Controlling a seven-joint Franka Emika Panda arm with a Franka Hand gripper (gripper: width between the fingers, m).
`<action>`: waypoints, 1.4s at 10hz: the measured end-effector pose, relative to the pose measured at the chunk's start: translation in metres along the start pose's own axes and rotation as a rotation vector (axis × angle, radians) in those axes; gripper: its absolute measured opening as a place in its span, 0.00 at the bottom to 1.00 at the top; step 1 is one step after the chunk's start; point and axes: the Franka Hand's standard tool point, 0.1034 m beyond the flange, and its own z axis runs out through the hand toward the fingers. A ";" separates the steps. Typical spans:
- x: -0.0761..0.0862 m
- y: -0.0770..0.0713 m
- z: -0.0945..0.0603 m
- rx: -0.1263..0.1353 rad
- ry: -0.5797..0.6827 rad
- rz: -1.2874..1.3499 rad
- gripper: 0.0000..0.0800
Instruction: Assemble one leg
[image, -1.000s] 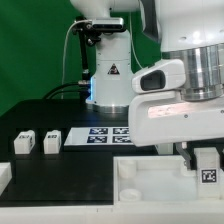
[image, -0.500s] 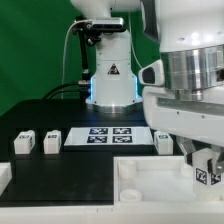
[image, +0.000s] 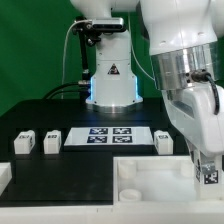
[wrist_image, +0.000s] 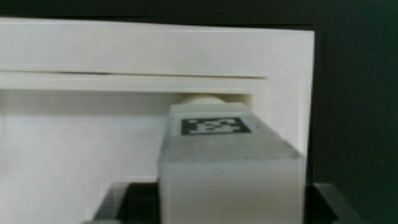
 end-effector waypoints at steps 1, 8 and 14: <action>-0.003 0.002 0.001 -0.016 0.004 -0.101 0.60; -0.010 0.000 0.001 -0.090 0.008 -1.028 0.81; -0.010 -0.007 0.001 -0.112 0.014 -1.428 0.66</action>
Offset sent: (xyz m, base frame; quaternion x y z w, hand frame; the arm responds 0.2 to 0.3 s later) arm 0.0015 0.0170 0.0044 -0.0651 0.0077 -0.4493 0.8910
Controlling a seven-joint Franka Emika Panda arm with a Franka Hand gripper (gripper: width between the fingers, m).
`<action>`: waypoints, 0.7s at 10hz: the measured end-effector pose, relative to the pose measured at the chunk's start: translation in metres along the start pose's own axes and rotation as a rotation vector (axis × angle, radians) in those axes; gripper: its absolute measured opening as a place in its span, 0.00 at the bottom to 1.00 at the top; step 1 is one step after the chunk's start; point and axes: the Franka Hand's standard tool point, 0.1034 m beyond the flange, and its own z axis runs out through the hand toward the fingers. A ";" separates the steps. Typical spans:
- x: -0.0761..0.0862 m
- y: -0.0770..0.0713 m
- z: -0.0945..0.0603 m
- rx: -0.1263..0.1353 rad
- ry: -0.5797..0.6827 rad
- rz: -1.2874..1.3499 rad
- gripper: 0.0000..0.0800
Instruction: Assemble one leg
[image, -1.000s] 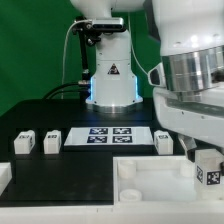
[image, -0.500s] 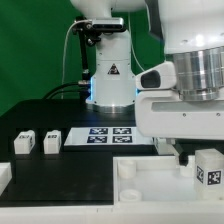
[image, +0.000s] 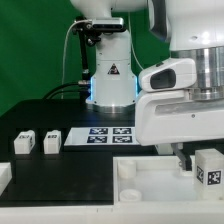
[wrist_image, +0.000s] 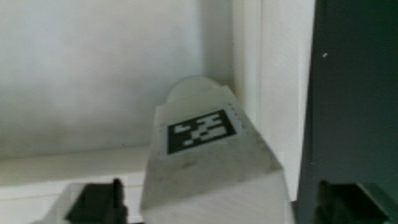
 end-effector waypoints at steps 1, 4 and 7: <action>0.000 0.000 0.000 0.001 0.000 0.051 0.49; 0.000 0.003 0.000 -0.002 -0.001 0.310 0.37; 0.000 0.006 0.000 0.002 -0.008 0.880 0.37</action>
Offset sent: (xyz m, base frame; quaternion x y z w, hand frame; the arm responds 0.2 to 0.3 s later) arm 0.0000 0.0000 0.0000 0.0000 0.0000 0.1790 0.9838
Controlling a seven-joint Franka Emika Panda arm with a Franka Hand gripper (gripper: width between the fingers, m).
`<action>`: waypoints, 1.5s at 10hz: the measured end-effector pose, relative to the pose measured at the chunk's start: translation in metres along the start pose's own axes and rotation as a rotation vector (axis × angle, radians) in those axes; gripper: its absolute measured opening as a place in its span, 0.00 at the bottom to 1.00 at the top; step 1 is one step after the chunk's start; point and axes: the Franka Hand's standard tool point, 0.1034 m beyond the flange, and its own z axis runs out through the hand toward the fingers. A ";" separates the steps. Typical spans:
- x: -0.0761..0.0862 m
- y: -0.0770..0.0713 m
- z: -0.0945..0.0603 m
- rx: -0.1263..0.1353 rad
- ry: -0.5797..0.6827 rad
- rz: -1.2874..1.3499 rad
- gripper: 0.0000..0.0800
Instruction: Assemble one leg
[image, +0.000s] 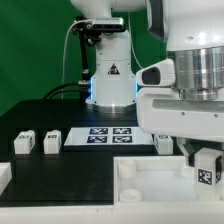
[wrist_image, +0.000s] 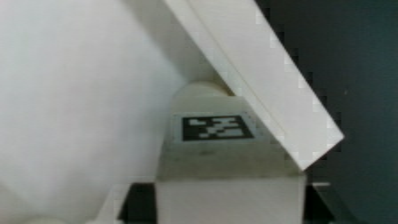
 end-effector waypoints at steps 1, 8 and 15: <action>0.002 0.001 0.000 0.011 -0.025 0.177 0.37; -0.001 0.000 0.000 0.012 -0.123 0.965 0.37; -0.014 0.002 0.001 -0.005 -0.115 1.006 0.80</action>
Offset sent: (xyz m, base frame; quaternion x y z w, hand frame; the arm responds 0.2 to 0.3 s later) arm 0.0129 -0.0017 0.0079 0.0603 -0.0371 0.2581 0.9635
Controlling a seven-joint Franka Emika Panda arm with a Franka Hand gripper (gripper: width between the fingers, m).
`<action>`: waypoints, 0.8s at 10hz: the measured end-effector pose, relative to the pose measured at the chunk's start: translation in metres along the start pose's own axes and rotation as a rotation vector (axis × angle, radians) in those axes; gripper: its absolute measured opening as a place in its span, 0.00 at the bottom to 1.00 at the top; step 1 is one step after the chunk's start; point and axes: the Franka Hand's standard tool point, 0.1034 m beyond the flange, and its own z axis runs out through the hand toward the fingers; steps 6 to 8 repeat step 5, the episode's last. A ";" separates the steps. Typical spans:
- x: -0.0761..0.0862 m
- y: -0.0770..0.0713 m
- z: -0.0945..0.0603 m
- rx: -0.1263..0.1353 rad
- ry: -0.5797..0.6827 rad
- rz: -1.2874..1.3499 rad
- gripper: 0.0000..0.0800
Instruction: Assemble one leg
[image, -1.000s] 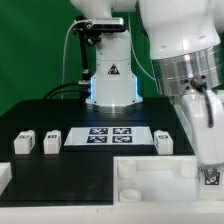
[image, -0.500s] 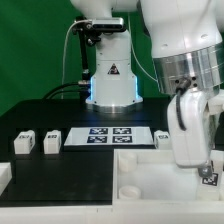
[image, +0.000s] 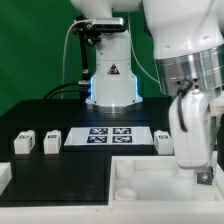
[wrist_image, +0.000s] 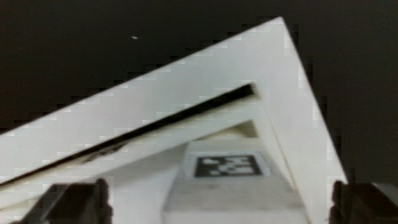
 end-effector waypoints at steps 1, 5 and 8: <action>-0.003 0.006 -0.006 0.000 -0.003 -0.005 0.80; -0.007 0.014 -0.016 0.000 -0.009 -0.015 0.81; -0.007 0.014 -0.016 0.000 -0.009 -0.015 0.81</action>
Offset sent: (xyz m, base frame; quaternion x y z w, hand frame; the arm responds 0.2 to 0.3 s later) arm 0.0000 0.0000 0.0000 0.0000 0.0000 0.0000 1.0000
